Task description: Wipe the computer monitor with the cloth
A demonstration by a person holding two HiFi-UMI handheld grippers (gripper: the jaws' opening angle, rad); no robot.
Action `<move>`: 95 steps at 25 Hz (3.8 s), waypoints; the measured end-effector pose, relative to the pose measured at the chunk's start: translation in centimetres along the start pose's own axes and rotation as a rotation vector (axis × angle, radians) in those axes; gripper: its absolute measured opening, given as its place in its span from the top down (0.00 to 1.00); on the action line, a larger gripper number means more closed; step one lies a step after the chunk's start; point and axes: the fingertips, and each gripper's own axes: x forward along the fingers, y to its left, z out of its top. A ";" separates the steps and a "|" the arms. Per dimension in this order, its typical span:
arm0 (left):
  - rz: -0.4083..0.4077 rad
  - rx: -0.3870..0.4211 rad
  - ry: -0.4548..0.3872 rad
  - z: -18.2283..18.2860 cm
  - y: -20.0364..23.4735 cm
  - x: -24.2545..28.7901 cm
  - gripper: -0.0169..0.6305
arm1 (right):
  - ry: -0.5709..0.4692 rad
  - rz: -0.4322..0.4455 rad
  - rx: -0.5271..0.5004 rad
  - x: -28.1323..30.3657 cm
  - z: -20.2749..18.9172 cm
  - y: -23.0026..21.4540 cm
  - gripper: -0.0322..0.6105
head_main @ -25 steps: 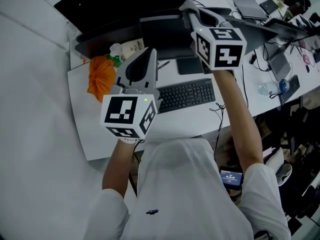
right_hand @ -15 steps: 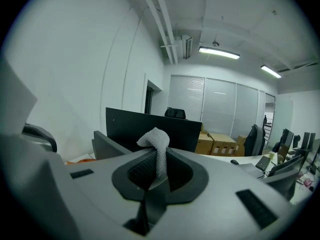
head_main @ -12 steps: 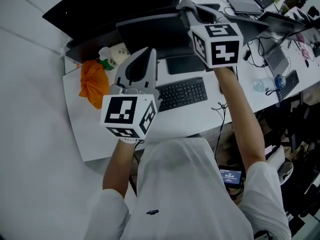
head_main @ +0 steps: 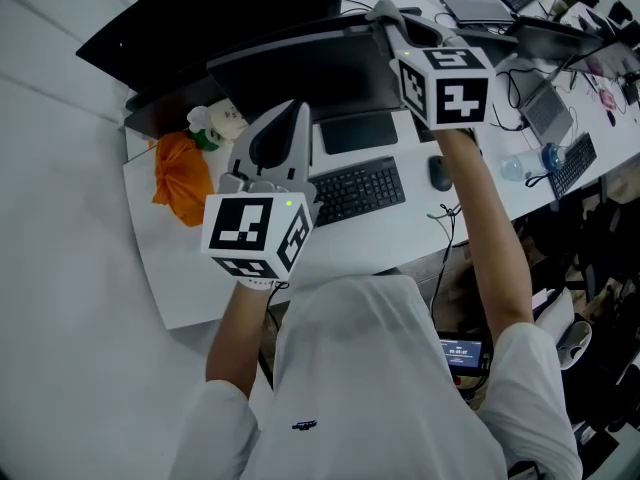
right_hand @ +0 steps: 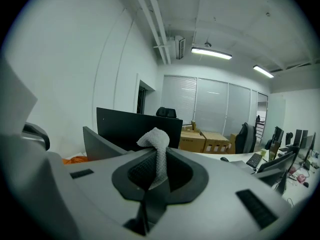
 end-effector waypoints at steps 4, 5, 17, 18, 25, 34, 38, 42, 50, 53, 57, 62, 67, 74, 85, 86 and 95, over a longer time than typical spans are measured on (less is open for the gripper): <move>-0.005 0.007 0.008 -0.2 -0.9 0.3 0.95 | 0.003 -0.009 0.015 -0.3 -0.4 -1.6 0.89; -0.005 0.009 0.010 -0.2 -1.0 0.4 0.95 | 0.003 -0.010 0.020 -0.3 -0.5 -2.0 0.89; -0.017 0.026 0.024 -0.3 -3.6 2.2 0.95 | 0.020 -0.032 0.076 -1.3 -2.4 -7.7 0.89; -0.019 0.028 0.027 -0.4 -3.8 2.4 0.95 | 0.019 -0.036 0.073 -1.4 -2.4 -8.1 0.89; -0.028 0.040 0.046 -0.7 -5.1 3.8 0.95 | 0.013 -0.066 0.080 -2.3 -3.0 -11.8 0.89; -0.037 0.044 0.068 -1.5 -6.4 5.7 0.95 | 0.013 -0.115 0.089 -3.6 -4.3 -16.7 0.89; -0.041 0.044 0.085 -2.1 -6.9 6.4 0.95 | 0.014 -0.135 0.084 -4.1 -4.9 -18.7 0.89; -0.043 0.047 0.095 -2.6 -7.4 6.8 0.95 | 0.000 -0.160 0.084 -4.7 -5.0 -20.6 0.89; -0.047 0.043 0.130 -4.0 -8.4 7.8 0.95 | -0.068 -0.168 0.179 -6.2 -5.6 -24.2 0.89; -0.048 0.046 0.139 -4.4 -8.8 8.0 0.95 | -0.075 -0.183 0.179 -6.3 -6.0 -25.2 0.89; -0.043 0.044 0.151 -4.9 -9.0 8.2 0.95 | -0.080 -0.200 0.218 -6.6 -7.3 -26.8 0.89; -0.038 0.041 0.174 -6.0 -9.4 8.5 0.95 | -0.066 -0.094 0.260 -5.4 -12.2 -25.7 0.89; -0.032 0.043 0.203 -7.1 -9.9 8.7 0.95 | -0.050 -0.026 0.196 -4.7 -15.5 -24.6 0.89; -0.008 0.038 0.244 -8.7 -10.0 8.4 0.95 | 0.059 0.032 0.045 -3.1 -20.0 -23.8 0.89; 0.028 -0.010 0.261 -10.5 -9.5 8.0 0.95 | 0.205 0.093 0.010 -0.6 -27.5 -22.8 0.89; 0.029 -0.014 0.267 -10.8 -9.4 7.9 0.95 | 0.218 0.098 -0.001 -0.4 -28.2 -22.7 0.89; 0.052 -0.065 0.336 -14.2 -8.6 6.9 0.95 | 0.298 0.116 -0.001 1.3 -34.1 -21.7 0.89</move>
